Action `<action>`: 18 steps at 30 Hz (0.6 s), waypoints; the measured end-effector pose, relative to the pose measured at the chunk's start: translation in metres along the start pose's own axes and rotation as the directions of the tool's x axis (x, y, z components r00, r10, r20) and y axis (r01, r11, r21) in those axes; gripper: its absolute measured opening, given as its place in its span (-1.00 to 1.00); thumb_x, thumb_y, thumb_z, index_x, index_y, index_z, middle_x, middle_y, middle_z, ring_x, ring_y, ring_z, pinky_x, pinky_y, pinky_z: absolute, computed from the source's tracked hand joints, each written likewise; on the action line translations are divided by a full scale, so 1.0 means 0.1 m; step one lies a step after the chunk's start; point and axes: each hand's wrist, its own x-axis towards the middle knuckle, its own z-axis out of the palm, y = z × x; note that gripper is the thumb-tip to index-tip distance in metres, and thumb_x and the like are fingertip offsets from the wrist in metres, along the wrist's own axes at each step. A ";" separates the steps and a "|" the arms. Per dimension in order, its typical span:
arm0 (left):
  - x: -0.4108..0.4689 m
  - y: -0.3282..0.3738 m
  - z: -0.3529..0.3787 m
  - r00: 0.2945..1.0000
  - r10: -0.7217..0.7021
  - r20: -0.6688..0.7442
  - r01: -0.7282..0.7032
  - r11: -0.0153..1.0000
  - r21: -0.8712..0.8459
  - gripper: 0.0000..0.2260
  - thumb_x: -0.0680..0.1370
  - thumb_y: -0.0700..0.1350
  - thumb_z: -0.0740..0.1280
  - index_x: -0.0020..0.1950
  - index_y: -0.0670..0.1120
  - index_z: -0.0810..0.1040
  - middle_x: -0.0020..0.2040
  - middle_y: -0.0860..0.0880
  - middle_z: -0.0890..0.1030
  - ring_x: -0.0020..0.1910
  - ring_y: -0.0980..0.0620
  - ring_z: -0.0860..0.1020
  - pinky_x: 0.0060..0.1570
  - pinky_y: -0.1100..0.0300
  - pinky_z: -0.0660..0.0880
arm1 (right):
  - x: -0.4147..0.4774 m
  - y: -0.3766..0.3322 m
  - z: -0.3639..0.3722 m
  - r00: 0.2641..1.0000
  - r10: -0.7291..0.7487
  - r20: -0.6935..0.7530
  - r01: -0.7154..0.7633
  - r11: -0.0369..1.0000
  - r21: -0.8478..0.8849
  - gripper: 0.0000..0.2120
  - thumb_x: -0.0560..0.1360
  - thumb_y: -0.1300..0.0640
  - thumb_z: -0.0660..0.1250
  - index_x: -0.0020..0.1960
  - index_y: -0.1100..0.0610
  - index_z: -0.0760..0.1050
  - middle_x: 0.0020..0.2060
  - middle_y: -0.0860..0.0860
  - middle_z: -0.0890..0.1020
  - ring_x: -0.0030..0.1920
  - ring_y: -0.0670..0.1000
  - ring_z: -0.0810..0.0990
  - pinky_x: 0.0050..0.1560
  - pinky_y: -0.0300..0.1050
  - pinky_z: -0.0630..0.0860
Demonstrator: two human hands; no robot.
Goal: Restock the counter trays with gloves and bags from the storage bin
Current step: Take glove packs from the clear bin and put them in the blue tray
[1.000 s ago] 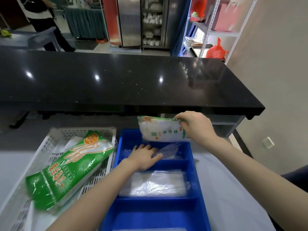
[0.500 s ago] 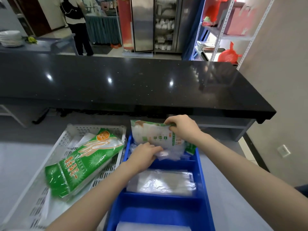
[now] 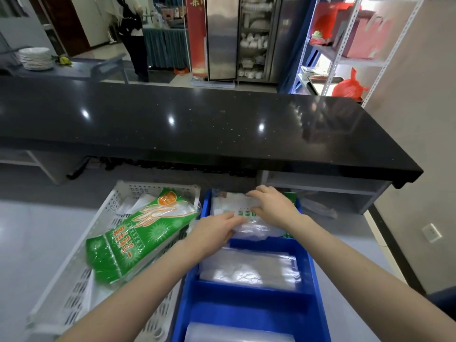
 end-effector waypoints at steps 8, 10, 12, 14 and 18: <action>-0.41 -0.43 -0.40 0.981 -0.185 -0.062 0.182 0.982 -0.044 -0.70 0.56 -0.06 0.24 0.29 0.13 0.43 0.19 0.07 0.55 0.05 0.04 0.55 0.02 0.09 0.55 | 0.20 -0.35 -0.01 0.999 -0.050 0.000 0.050 0.997 0.050 -0.64 0.57 0.03 0.21 0.35 -0.03 0.40 0.29 -0.01 0.48 0.22 0.02 0.49 0.14 -0.09 0.47; -0.61 -0.64 -0.53 0.959 -0.265 -0.105 0.261 0.964 -0.050 -0.71 0.55 -0.08 0.25 0.27 0.12 0.46 0.17 0.09 0.57 0.03 0.09 0.55 -0.01 0.18 0.52 | 0.34 -0.62 -0.02 0.993 -0.104 -0.049 0.109 0.989 0.096 -0.66 0.58 0.02 0.18 0.35 -0.03 0.40 0.28 -0.03 0.48 0.24 0.01 0.47 0.18 -0.07 0.47; -0.84 -0.88 -0.65 0.917 -0.372 -0.141 0.365 0.928 -0.069 -0.69 0.53 -0.16 0.27 0.26 0.08 0.48 0.12 0.04 0.60 0.01 0.02 0.56 -0.08 0.15 0.50 | 0.47 -0.90 0.01 0.980 -0.175 -0.091 0.184 0.976 0.113 -0.66 0.59 0.03 0.19 0.35 -0.01 0.40 0.28 -0.02 0.46 0.24 0.02 0.45 0.19 -0.02 0.47; -1.10 -1.13 -0.75 0.858 -0.488 -0.161 0.481 0.873 -0.084 -0.64 0.51 -0.21 0.29 0.28 0.04 0.49 0.13 -0.04 0.61 0.06 -0.09 0.57 -0.03 0.06 0.50 | 0.57 -1.19 0.09 0.961 -0.260 -0.099 0.269 0.959 0.093 -0.64 0.57 0.05 0.23 0.35 0.03 0.40 0.29 0.00 0.45 0.24 0.05 0.44 0.20 0.02 0.46; -1.58 -1.49 -0.88 0.700 -0.686 -0.200 0.677 0.726 -0.121 -0.62 0.51 -0.19 0.28 0.29 0.11 0.49 0.11 -0.07 0.63 0.03 -0.13 0.58 -0.08 0.04 0.52 | 0.67 -1.63 0.35 0.895 -0.446 0.012 0.446 0.895 0.000 -0.48 0.44 -0.02 0.37 0.37 0.01 0.39 0.31 0.01 0.44 0.30 0.09 0.41 0.28 0.01 0.38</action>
